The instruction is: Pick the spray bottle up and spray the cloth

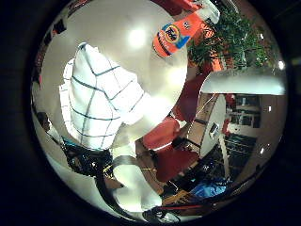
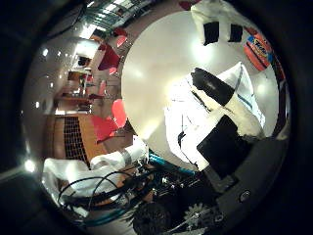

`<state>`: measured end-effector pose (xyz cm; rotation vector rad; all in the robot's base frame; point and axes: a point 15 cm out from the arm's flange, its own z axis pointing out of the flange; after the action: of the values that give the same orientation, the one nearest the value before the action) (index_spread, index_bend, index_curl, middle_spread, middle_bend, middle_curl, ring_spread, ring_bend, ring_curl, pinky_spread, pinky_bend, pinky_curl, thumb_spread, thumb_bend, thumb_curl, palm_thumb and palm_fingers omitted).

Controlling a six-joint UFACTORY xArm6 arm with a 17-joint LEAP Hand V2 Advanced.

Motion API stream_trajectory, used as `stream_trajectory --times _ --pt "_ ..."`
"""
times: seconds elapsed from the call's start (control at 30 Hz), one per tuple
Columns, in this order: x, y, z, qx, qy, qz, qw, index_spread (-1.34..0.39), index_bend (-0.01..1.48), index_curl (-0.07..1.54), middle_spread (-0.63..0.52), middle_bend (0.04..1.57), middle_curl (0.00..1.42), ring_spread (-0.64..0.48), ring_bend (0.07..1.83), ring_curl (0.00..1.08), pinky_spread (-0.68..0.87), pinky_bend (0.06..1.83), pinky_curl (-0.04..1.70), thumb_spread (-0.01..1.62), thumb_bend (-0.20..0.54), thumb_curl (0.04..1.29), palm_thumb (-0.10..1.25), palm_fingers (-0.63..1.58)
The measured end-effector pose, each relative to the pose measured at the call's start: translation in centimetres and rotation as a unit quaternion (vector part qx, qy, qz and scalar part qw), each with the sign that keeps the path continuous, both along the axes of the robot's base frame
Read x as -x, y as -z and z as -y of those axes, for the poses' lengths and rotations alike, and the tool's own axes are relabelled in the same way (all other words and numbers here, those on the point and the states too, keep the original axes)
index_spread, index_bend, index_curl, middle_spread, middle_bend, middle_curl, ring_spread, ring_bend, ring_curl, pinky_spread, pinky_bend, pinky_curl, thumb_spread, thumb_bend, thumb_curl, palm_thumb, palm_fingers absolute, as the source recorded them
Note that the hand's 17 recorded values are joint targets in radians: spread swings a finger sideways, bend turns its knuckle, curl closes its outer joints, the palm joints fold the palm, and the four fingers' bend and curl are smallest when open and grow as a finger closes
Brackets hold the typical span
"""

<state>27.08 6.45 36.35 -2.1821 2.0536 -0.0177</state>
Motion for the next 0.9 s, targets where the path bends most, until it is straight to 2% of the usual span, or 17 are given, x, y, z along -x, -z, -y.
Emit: stream_trajectory --times 0.13,0.27,0.47,0.57,0.7,0.9 --pt "-0.2 -1.7 1.8 -0.003 0.024 0.031 0.999 -0.43 0.40 0.53 -0.21 0.60 0.48 0.00 0.49 0.24 0.39 0.19 0.17 1.23 -0.033 0.31 0.93 0.54" --pt "-0.5 -2.9 6.4 -0.007 0.076 0.060 0.995 -0.43 0.37 0.52 -0.22 0.59 0.49 -0.01 0.50 0.24 0.39 0.20 0.17 1.20 -0.026 0.30 0.79 0.57" --pt "-0.5 -4.1 12.8 -0.063 0.161 0.105 0.979 -0.40 0.25 0.50 -0.18 0.51 0.47 0.00 0.55 0.24 0.40 0.26 0.19 1.17 -0.025 0.32 0.71 0.52" --pt "-0.5 -4.8 15.7 -0.105 0.197 0.145 0.964 -0.37 0.18 0.47 -0.14 0.46 0.46 0.03 0.56 0.24 0.40 0.32 0.21 1.17 -0.025 0.32 0.66 0.48" --pt "-0.2 -5.5 19.7 -0.155 0.239 0.212 0.935 -0.32 0.16 0.42 -0.09 0.43 0.45 0.07 0.57 0.24 0.41 0.39 0.23 1.16 -0.022 0.33 0.62 0.41" --pt "0.9 -2.6 24.5 -0.210 0.283 0.295 0.888 -0.22 0.12 0.34 0.02 0.35 0.42 0.15 0.61 0.26 0.40 0.54 0.26 1.12 -0.026 0.32 0.58 0.26"
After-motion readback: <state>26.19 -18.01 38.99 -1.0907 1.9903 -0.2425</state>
